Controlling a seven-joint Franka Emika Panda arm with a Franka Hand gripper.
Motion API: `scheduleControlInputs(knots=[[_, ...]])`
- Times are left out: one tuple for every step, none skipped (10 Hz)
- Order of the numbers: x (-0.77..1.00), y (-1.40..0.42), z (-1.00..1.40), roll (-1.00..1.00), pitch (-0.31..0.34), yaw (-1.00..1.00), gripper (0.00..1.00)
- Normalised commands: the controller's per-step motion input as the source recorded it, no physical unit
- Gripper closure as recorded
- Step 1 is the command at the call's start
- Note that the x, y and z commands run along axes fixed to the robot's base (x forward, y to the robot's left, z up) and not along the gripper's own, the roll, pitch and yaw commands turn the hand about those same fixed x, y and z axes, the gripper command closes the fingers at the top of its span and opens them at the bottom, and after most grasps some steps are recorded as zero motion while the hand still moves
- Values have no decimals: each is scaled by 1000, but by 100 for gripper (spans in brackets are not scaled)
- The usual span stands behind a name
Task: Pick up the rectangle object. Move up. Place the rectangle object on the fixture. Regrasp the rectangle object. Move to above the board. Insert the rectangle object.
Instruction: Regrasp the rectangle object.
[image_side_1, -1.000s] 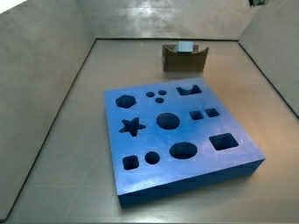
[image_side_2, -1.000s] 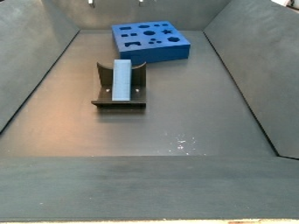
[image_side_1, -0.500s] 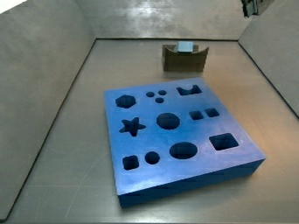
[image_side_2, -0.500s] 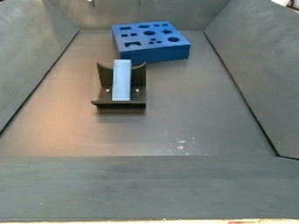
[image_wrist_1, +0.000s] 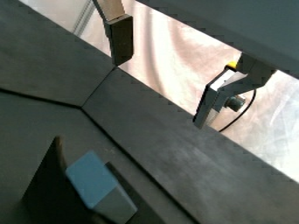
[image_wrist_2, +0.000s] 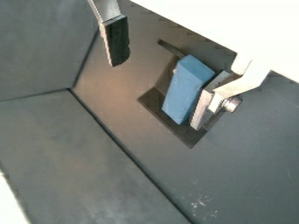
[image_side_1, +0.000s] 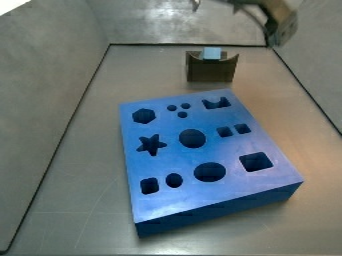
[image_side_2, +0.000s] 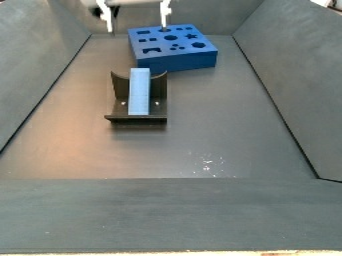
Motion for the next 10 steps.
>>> scheduleControlInputs(knots=[[77,51,-1000,142,6,213,0],[90,45,-1000,127,-74,189,0],[99,40,-1000,120,-130,158,0],[108,36,-1000,113,-183,112,0],[111,32,-1000,115,-203,89,0],[104,24,-918,122,-204,37,0],[94,14,-719,115,-186,-15,0],[80,10,-571,114,-156,-43,0],[76,7,-475,112,-139,-51,0],[71,6,-238,107,-80,-67,0]])
